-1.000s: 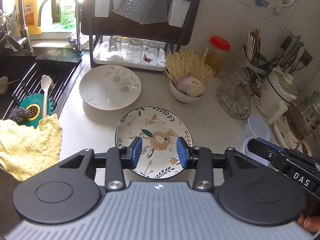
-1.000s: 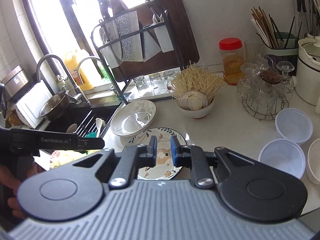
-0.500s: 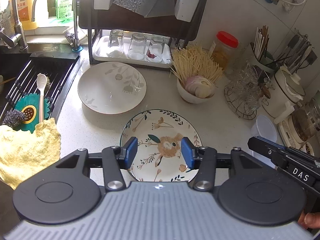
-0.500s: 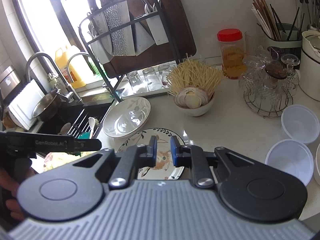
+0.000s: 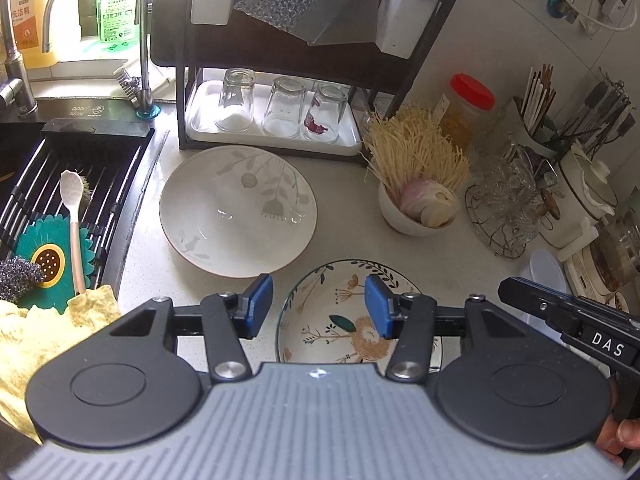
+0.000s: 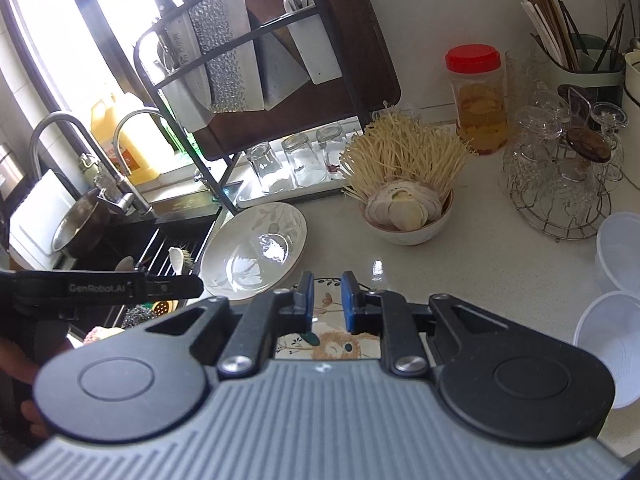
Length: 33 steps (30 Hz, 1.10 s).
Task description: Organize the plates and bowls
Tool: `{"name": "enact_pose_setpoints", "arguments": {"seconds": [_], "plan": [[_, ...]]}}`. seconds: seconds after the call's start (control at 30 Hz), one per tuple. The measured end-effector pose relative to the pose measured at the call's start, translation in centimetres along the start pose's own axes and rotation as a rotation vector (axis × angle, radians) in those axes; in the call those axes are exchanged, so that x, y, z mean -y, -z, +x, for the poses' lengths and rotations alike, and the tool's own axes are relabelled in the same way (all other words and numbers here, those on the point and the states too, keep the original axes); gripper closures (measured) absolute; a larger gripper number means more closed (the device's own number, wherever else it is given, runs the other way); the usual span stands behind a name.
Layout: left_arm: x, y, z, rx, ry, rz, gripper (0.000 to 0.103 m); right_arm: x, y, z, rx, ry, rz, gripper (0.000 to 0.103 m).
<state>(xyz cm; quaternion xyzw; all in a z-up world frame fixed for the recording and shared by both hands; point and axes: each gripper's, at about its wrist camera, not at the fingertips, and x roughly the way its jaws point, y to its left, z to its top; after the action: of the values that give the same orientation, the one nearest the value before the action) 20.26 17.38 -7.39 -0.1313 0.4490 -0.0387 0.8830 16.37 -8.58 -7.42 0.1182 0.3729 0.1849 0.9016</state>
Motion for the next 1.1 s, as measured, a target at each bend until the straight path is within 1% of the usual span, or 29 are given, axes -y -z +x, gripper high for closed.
{"name": "enact_pose_setpoints", "arguments": {"seconds": [0.07,0.13,0.17,0.2,0.23,0.27,0.3,0.5,0.77,0.97,1.1], "plan": [[-1.0,-0.6,0.8,-0.005,0.003,-0.001,0.046,-0.1,-0.4,0.5,-0.002,0.003,0.002,0.084],[-1.8,-1.0,1.5,-0.007,-0.011,0.006,0.046,-0.3,-0.8,1.2,-0.008,0.006,-0.003,0.084],[-2.4,-1.2,1.8,-0.008,-0.01,-0.002,0.046,-0.4,-1.0,1.7,-0.015,0.005,-0.003,0.082],[-2.8,-1.4,2.1,-0.009,-0.005,-0.013,0.046,-0.5,-1.1,2.1,-0.022,0.004,0.0,0.072],[-3.5,-1.6,2.4,-0.013,-0.002,-0.028,0.046,-0.6,-1.1,2.6,-0.028,0.001,0.005,0.065],[-4.1,-1.8,2.7,-0.016,-0.002,-0.039,0.046,-0.7,-1.2,3.1,-0.034,-0.004,0.008,0.055],[-4.5,-2.0,3.1,-0.018,-0.004,-0.043,0.046,-0.8,-1.3,3.5,-0.04,-0.008,0.008,0.052],[-7.6,-3.3,5.2,-0.04,-0.024,-0.059,0.046,-1.4,-2.2,6.8,-0.09,-0.033,0.031,0.053],[-11.9,-5.3,8.6,-0.08,-0.051,-0.08,0.046,-2.6,-3.1,12.3,-0.153,-0.028,0.058,0.053],[-13.9,-7.0,11.4,-0.104,-0.047,-0.076,0.046,-3.3,-3.4,15.8,-0.206,-0.031,0.073,0.054],[-15.2,-7.7,13.1,-0.119,-0.031,-0.087,0.046,-3.6,-3.8,18.2,-0.229,-0.015,0.083,0.054]]}}
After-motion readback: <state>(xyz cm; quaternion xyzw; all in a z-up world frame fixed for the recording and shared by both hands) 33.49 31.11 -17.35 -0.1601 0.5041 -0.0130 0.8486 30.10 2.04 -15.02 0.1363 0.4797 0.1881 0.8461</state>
